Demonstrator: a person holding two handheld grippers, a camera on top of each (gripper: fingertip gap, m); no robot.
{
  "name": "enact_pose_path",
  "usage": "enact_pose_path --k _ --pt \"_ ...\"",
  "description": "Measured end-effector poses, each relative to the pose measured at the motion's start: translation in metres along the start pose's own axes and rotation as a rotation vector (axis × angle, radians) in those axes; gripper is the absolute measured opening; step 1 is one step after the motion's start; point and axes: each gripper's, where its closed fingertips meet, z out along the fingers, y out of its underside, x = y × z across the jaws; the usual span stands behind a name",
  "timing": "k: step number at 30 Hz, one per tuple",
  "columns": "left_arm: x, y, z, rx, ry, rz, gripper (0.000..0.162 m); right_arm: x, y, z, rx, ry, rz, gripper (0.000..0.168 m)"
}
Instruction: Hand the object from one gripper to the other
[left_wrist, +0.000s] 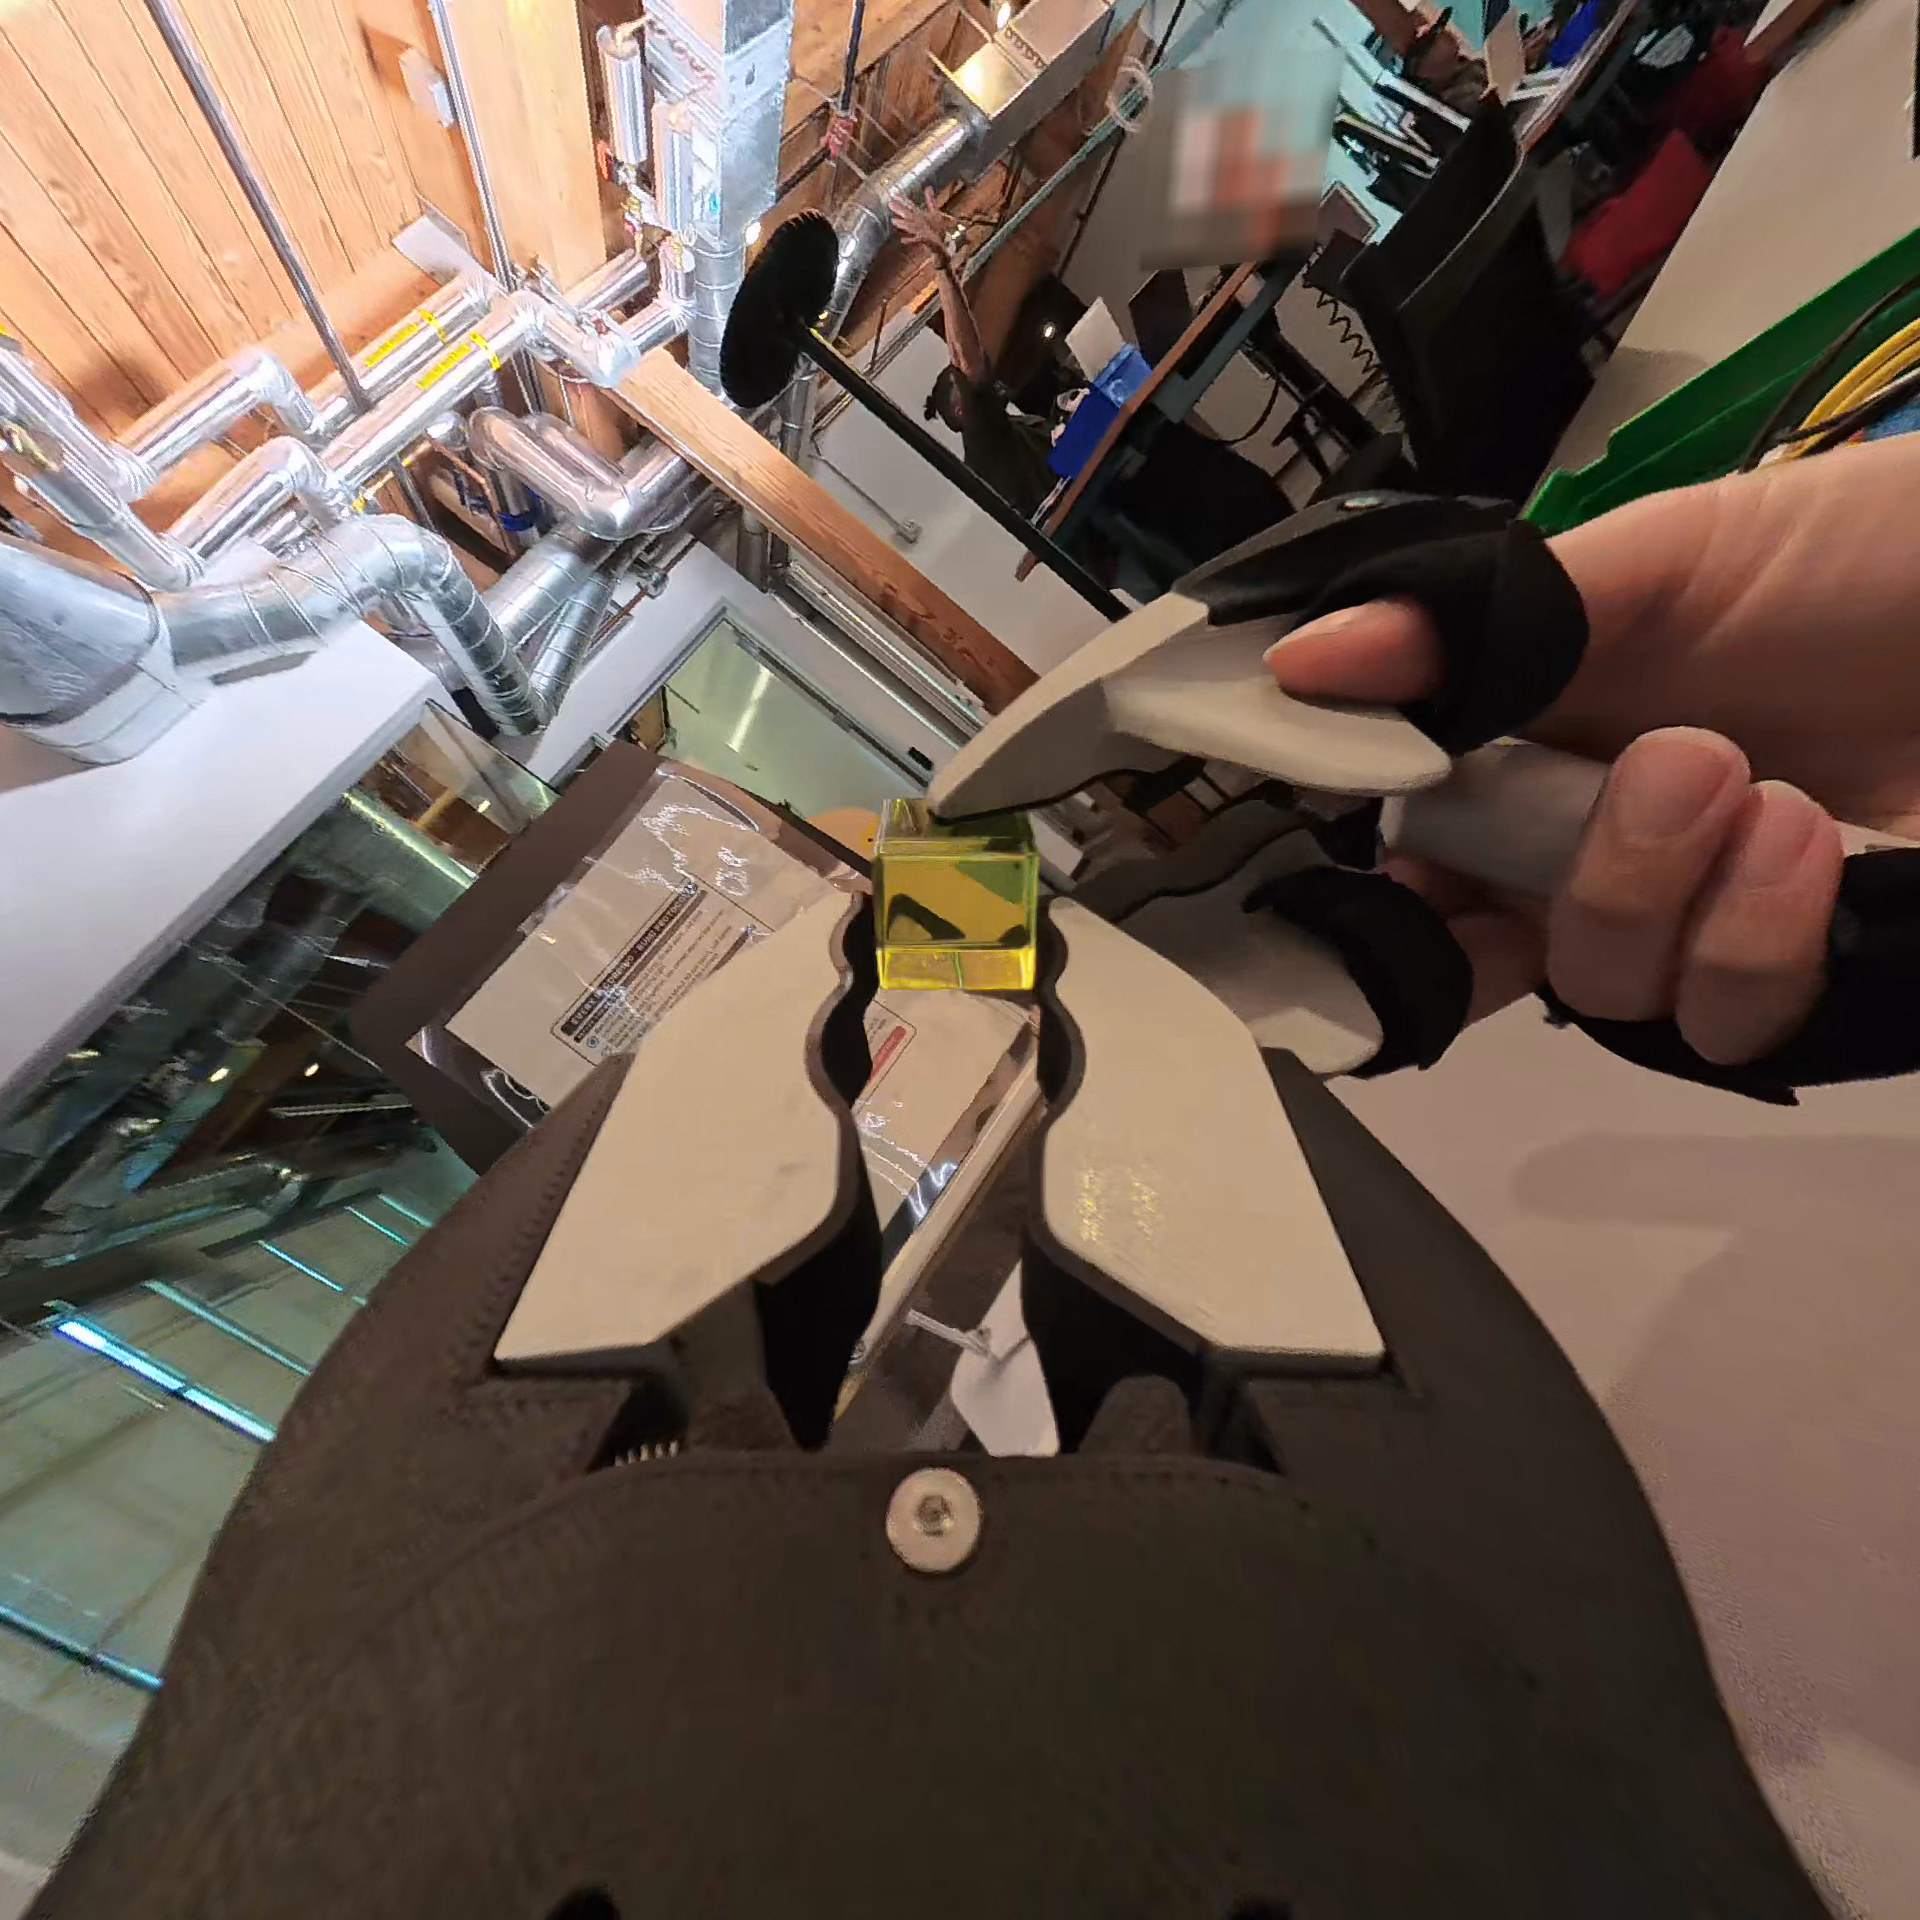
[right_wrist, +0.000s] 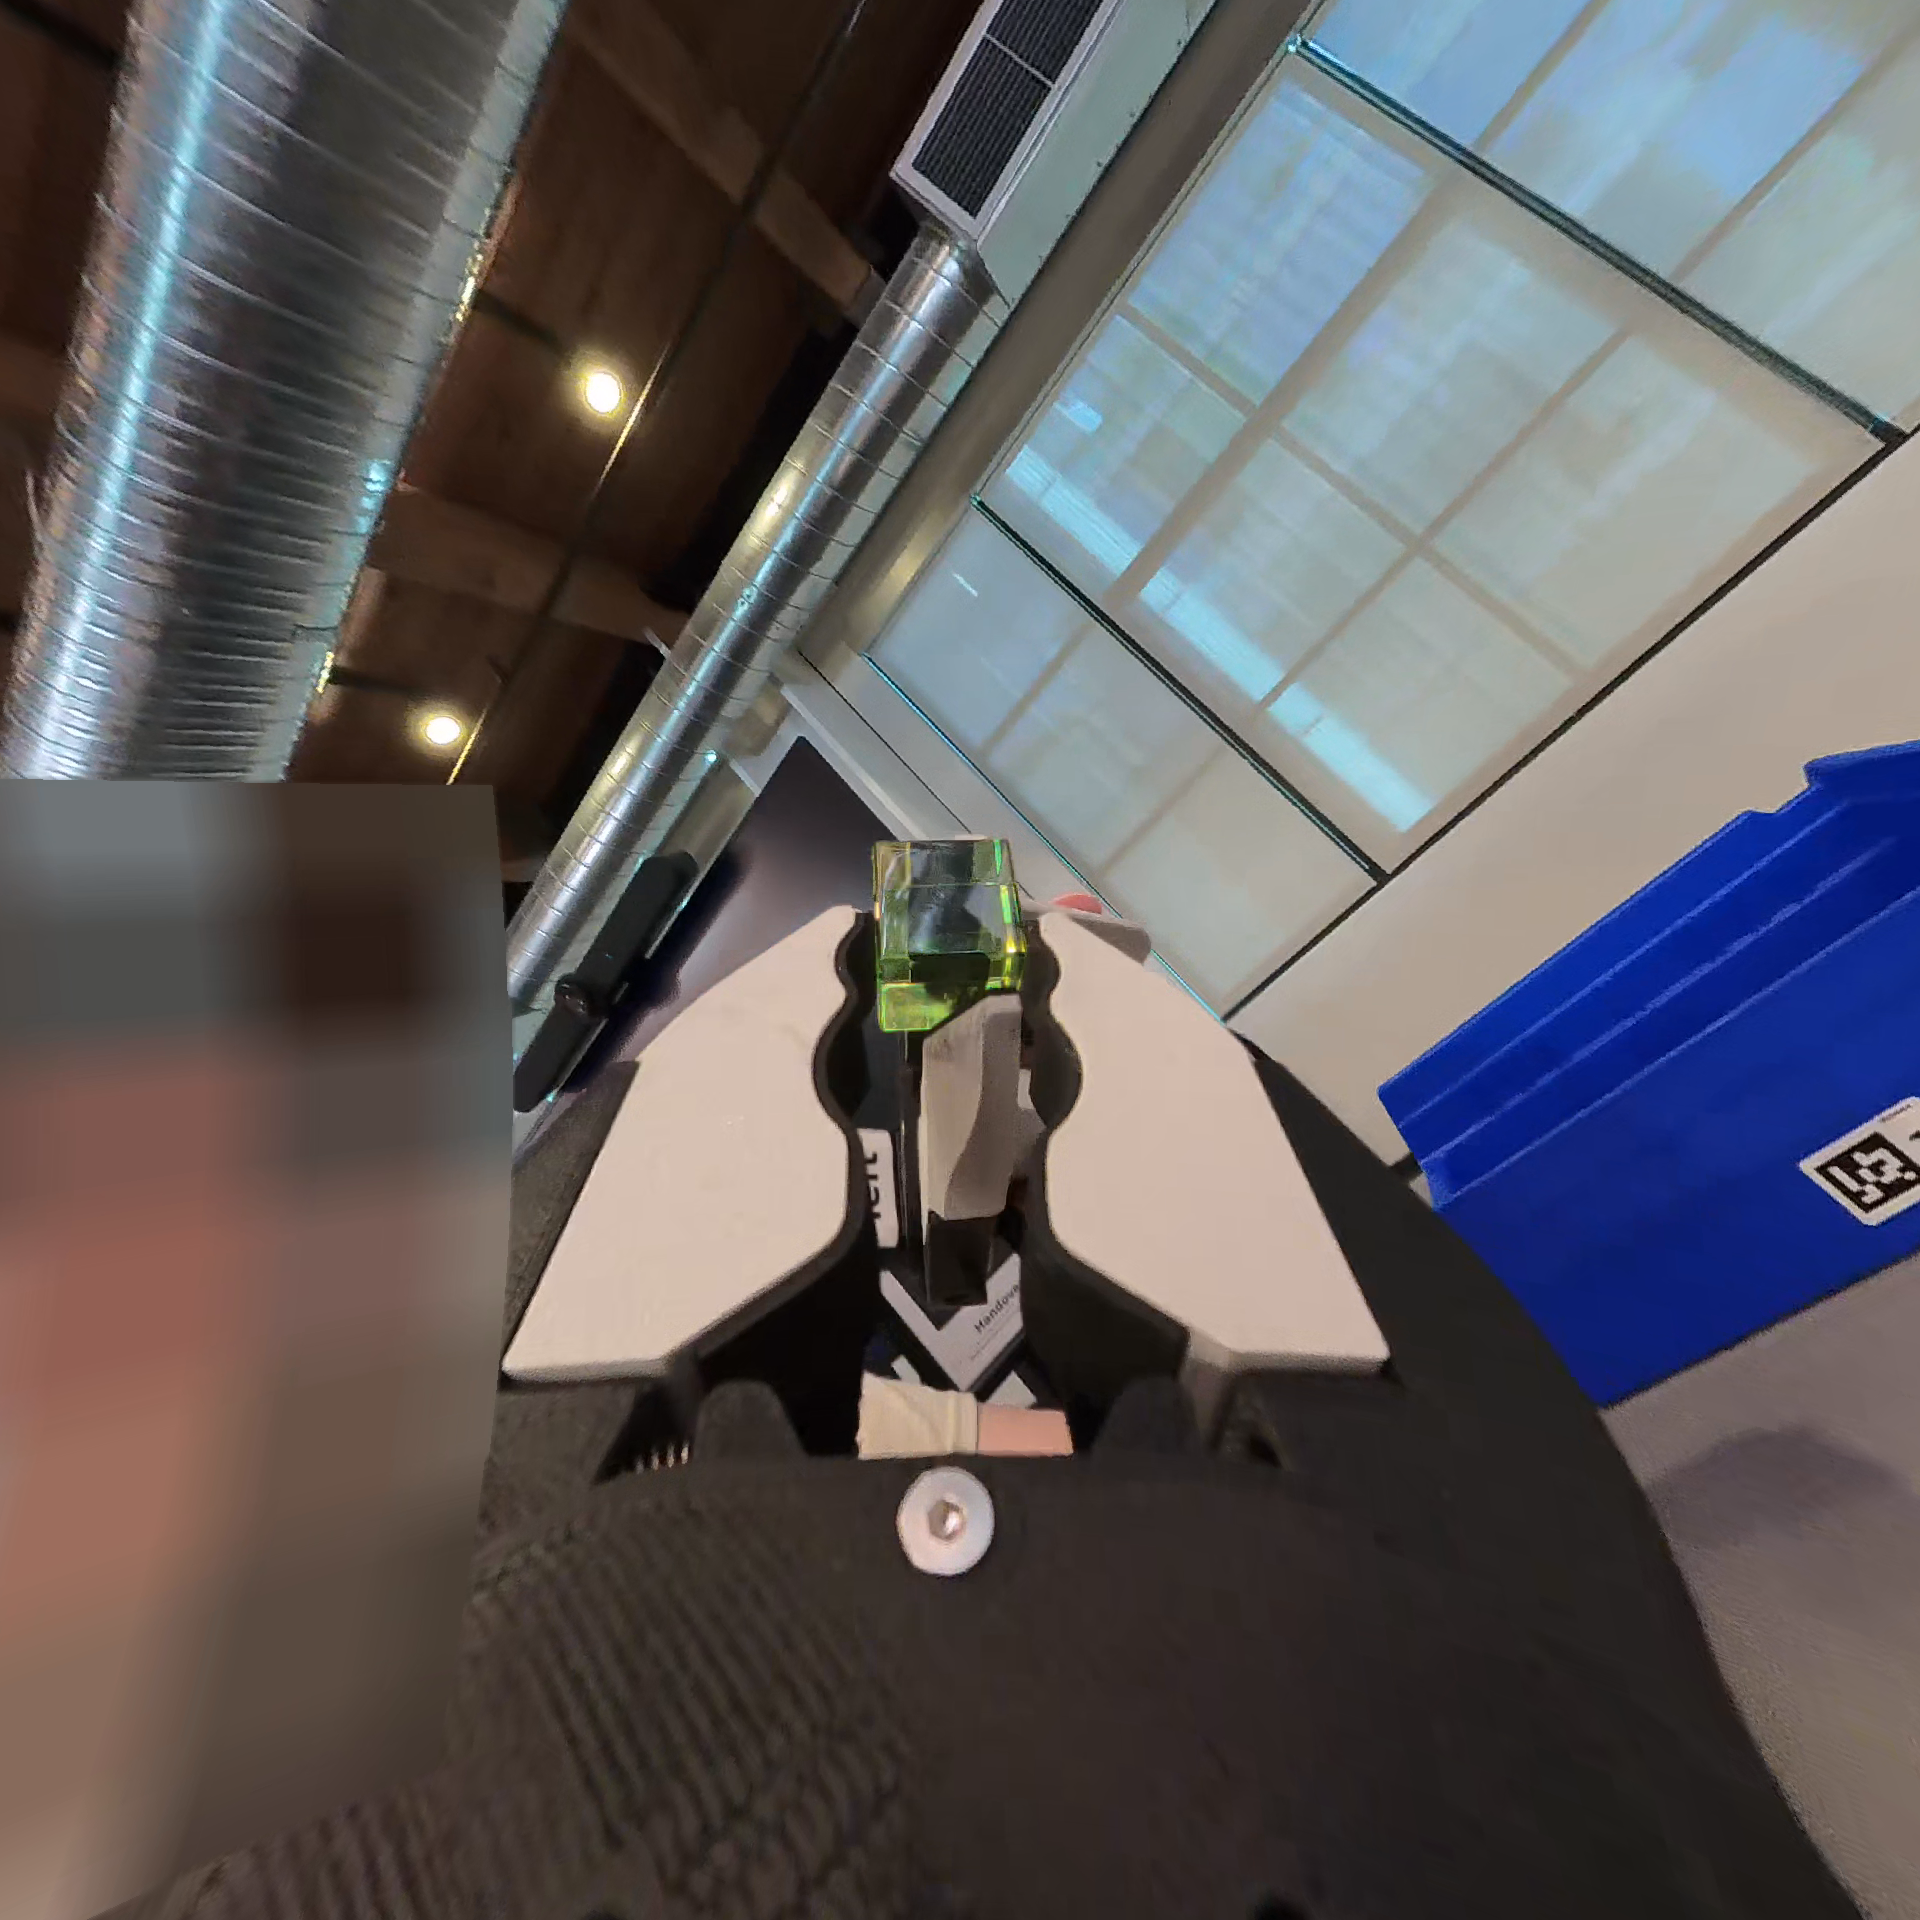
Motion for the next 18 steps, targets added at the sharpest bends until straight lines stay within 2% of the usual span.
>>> enact_pose_path --k 1,5,8,12,14,18 --pt "0.001 0.002 0.000 -0.008 0.006 0.001 0.028 0.001 0.000 0.000 0.003 0.005 -0.005 0.027" --pt "0.002 0.017 0.002 -0.095 0.068 0.000 0.028 0.013 -0.005 -0.006 -0.046 0.135 -0.177 0.034" --pt "0.001 0.032 0.002 -0.188 0.078 0.061 0.027 0.013 -0.010 -0.011 -0.107 0.280 -0.434 0.045" --pt "0.007 0.041 0.004 -0.250 0.072 0.168 0.027 0.025 -0.008 -0.016 -0.251 0.554 -0.782 0.056" --pt "0.013 0.042 0.006 -0.263 0.093 0.179 0.027 0.033 -0.008 -0.019 -0.295 0.653 -0.872 0.056" --pt "0.022 0.043 0.007 -0.273 0.116 0.202 0.027 0.044 0.001 -0.020 -0.371 0.700 -0.907 0.049"
